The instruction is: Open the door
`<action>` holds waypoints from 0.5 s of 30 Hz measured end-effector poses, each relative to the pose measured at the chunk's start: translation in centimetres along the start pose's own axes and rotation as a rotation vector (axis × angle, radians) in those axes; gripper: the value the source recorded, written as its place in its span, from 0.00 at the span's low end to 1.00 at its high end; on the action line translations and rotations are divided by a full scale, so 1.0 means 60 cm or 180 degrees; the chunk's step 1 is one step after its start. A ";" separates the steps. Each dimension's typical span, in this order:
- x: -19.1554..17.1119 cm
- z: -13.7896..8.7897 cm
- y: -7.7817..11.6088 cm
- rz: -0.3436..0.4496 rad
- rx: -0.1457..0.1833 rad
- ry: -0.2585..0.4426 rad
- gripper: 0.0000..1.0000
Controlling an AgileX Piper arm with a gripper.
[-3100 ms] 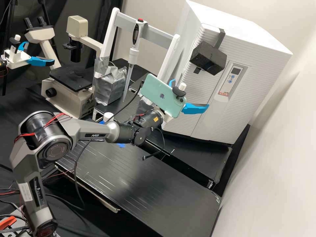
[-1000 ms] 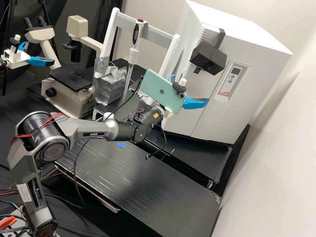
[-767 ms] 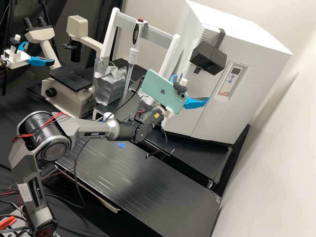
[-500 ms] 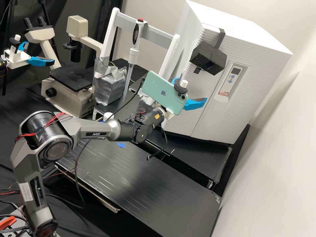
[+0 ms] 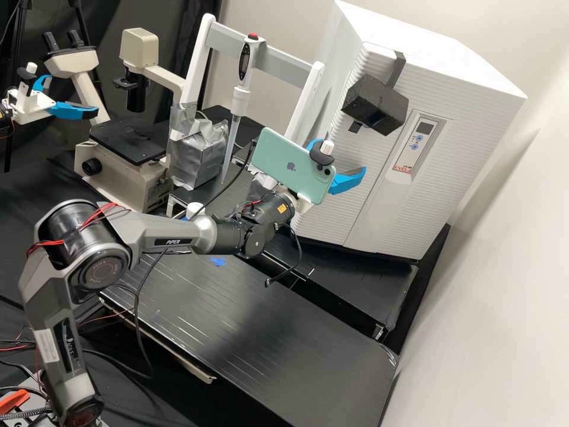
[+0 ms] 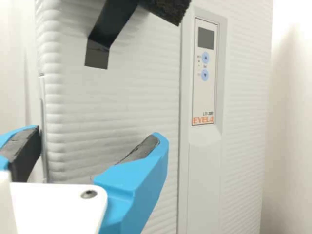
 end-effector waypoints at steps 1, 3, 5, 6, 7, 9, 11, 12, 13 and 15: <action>0.000 0.000 0.000 -0.0013 -0.0029 0.0011 0.00; -0.001 0.000 0.001 -0.0021 -0.0053 0.0035 0.00; -0.001 0.000 0.002 -0.0025 -0.0064 0.0058 0.00; -0.001 0.001 0.003 -0.0030 -0.0055 0.0062 0.00; -0.001 0.000 0.003 -0.0043 -0.0058 0.0076 0.00; -0.002 0.000 0.003 -0.0045 -0.0068 0.0085 0.00; -0.002 0.000 0.002 -0.0056 -0.0071 0.0107 0.00; -0.003 0.000 0.002 -0.0061 -0.0069 0.0109 0.00; -0.003 0.000 0.002 -0.0054 -0.0051 0.0120 0.00; -0.004 0.003 0.004 -0.0046 -0.0071 0.0133 0.00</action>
